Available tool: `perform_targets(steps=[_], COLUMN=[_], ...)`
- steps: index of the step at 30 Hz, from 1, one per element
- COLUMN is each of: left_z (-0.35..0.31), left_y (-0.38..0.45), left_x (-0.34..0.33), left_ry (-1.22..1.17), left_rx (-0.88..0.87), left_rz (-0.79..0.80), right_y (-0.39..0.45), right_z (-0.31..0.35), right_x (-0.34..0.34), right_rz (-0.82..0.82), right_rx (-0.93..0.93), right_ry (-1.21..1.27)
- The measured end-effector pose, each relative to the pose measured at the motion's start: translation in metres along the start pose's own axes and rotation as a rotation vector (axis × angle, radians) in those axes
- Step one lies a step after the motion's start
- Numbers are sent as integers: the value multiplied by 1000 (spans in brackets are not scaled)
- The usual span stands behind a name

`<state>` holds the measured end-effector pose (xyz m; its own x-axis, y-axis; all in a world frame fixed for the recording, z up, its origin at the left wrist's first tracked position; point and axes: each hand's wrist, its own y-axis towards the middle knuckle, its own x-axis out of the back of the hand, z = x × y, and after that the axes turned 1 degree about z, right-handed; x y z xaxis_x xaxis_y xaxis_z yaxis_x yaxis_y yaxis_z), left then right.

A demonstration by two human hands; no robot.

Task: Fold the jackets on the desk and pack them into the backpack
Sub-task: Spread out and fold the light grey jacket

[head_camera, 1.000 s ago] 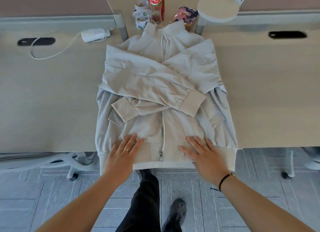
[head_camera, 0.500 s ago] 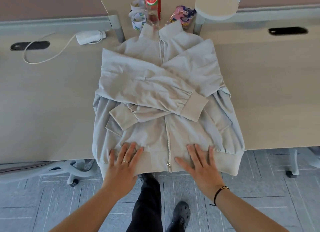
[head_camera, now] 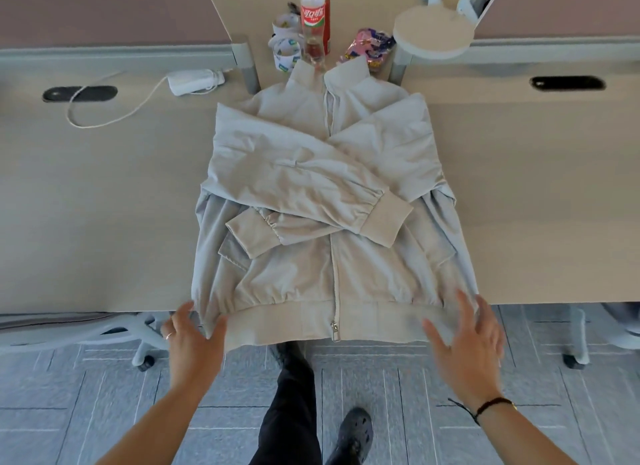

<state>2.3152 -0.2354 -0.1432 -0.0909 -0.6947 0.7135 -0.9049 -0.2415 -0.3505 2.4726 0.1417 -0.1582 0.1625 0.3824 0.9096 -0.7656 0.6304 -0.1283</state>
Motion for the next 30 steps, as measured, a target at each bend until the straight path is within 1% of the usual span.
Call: perform_targets(steps=[1, 2, 3, 5, 7, 10, 13, 16, 18, 20, 22, 24, 25, 26, 28, 30], left_z=[0, -1, -2, -3, -6, -9, -13, -22, -32, -44, -59, -75, -84, -90, -107, -126], left_y=[1, 1, 2, 3, 4, 6, 5, 6, 6, 6, 6, 10, 14, 19, 28, 36], left_x=[0, -1, -1, -3, -2, 8, 25, 38, 47, 56, 65, 72, 75, 78, 82, 86], left_ry=[-92, -174, -247, -328, -350, -331, -306, -306, -284, -162, -87, -50, -19, 14, 58, 29], left_rx=[79, 152, 211, 264, 267, 194, 157, 142, 71, -20, -121, -213, -256, -296, -356, -360], left_rz=[16, 50, 88, 138, 139, 134, 166, 140, 93, 79, 108, 126, 124, 115, 83, 40], right_y=[2, 5, 8, 12, 15, 16, 16, 12, 10, 12, 16, 22, 27, 33, 49, 67], right_z=[-5, -8, -8, -5, -2, -2, -2, 4, 7, 9, 13, 21, 26, 32, 47, 65], right_x=[10, 19, 26, 34, 38, 43, 47, 52, 57, 63, 74, 87, 92, 98, 110, 126], right_rz=[1, 38, 98, 214, 259, 252, 253, 273, 284, 270, 211, 158, 140, 126, 84, 42], right_rx=[-160, -278, -345, -388, -415, -508, -578, -599, -550, -460, -278, -26, 55, 88, 97, 101], right_ry=[108, 232, 360, 539, 591, 662, 824, 950, 943, 881, 691, 467, 415, 418, 456, 490])
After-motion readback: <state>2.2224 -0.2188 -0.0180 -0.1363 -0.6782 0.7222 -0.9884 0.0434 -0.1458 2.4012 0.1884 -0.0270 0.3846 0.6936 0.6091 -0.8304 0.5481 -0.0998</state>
